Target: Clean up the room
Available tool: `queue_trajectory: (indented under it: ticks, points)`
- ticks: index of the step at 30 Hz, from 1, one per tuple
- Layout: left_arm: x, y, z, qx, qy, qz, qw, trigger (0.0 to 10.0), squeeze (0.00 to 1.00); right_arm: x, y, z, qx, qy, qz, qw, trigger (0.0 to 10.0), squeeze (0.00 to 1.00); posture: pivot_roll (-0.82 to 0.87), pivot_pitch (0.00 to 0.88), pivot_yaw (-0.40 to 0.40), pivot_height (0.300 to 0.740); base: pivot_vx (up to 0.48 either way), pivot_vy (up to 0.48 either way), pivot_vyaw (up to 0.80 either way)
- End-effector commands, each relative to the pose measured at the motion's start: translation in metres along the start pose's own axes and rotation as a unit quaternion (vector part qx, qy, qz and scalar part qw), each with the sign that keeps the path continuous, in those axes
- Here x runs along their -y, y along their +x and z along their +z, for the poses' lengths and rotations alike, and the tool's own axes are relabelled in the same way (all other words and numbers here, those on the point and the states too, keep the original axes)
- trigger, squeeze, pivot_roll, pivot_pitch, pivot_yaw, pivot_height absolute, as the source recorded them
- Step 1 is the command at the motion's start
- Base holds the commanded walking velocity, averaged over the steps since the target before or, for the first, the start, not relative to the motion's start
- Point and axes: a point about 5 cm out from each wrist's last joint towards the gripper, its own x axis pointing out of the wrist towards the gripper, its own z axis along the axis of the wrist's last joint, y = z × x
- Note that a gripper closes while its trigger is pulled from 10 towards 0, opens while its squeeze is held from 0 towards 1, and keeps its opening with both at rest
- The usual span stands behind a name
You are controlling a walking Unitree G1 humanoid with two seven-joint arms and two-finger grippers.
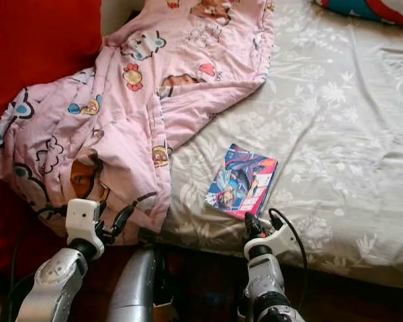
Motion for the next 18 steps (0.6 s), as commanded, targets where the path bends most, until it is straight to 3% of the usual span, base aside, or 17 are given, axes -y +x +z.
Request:
queue_trajectory:
  ticks: [1, 6, 10, 14, 15, 18]
  points:
    - [-0.001, -0.001, -0.013, -0.02, 0.0, 0.007, 1.0, 10.0, 0.0, 0.007, -0.004, 0.003, 0.019, -0.012, -0.013, 1.0, 0.0, 0.0, 0.06, 0.168, 0.05, 0.587, 0.0, 0.0, 0.0]
    - [0.003, 0.006, -0.015, -0.016, -0.005, 0.006, 1.0, 10.0, 0.0, 0.011, -0.009, 0.005, 0.039, -0.015, -0.026, 0.999, 0.0, 0.0, 0.04, 0.14, 0.035, 0.587, 0.0, 0.0, 0.0]
    - [0.004, 0.015, -0.014, -0.009, -0.007, 0.009, 1.0, 10.0, 0.0, 0.028, -0.022, 0.009, 0.087, -0.043, -0.106, 0.99, 0.0, 0.0, 0.03, 0.102, 0.013, 0.587, 0.0, 0.0, 0.0]
    - [0.004, 0.018, -0.014, -0.004, -0.009, 0.012, 1.0, 10.0, 0.0, 0.043, -0.034, 0.007, 0.101, -0.064, -0.168, 0.978, 0.0, 0.0, 0.02, 0.088, 0.008, 0.587, 0.0, 0.0, 0.0]
    - [0.005, 0.02, -0.015, -0.003, -0.009, 0.012, 1.0, 10.0, 0.0, 0.052, -0.038, 0.009, 0.104, -0.068, -0.208, 0.97, 0.0, 0.0, 0.02, 0.081, 0.005, 0.587, 0.0, 0.0, 0.0]
    - [0.006, 0.022, -0.016, -0.001, -0.008, 0.012, 1.0, 10.0, 0.0, 0.056, -0.038, 0.014, 0.105, -0.064, -0.225, 0.966, 0.0, 0.0, 0.02, 0.077, 0.0, 0.587, 0.0, 0.0, 0.0]
